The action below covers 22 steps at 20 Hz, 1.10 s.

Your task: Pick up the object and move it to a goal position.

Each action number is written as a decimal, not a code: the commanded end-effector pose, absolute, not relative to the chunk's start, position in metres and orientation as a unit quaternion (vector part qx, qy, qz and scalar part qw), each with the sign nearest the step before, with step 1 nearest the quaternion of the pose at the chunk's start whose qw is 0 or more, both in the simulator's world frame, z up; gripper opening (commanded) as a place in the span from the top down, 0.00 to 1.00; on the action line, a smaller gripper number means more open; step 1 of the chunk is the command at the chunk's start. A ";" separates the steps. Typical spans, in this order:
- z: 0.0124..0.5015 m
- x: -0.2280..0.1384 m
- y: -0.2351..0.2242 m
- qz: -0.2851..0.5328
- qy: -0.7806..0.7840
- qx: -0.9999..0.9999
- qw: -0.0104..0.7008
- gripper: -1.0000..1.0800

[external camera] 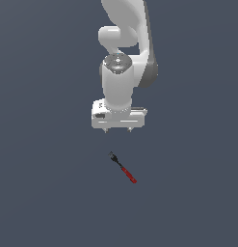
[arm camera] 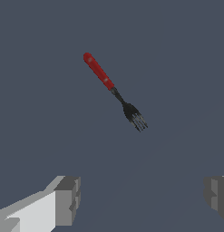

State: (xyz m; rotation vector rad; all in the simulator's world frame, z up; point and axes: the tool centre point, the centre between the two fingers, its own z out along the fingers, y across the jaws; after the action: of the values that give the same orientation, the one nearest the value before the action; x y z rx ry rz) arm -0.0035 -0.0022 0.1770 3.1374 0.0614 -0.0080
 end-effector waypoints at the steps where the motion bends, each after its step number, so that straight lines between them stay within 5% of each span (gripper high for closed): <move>1: 0.177 -0.003 -0.002 -0.003 0.020 1.000 0.002 0.04; 22: 0.166 0.005 0.000 -0.009 0.055 0.998 0.014 0.04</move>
State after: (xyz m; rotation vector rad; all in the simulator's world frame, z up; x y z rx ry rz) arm 0.0023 -0.0005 0.1685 3.1114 0.1429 -0.0271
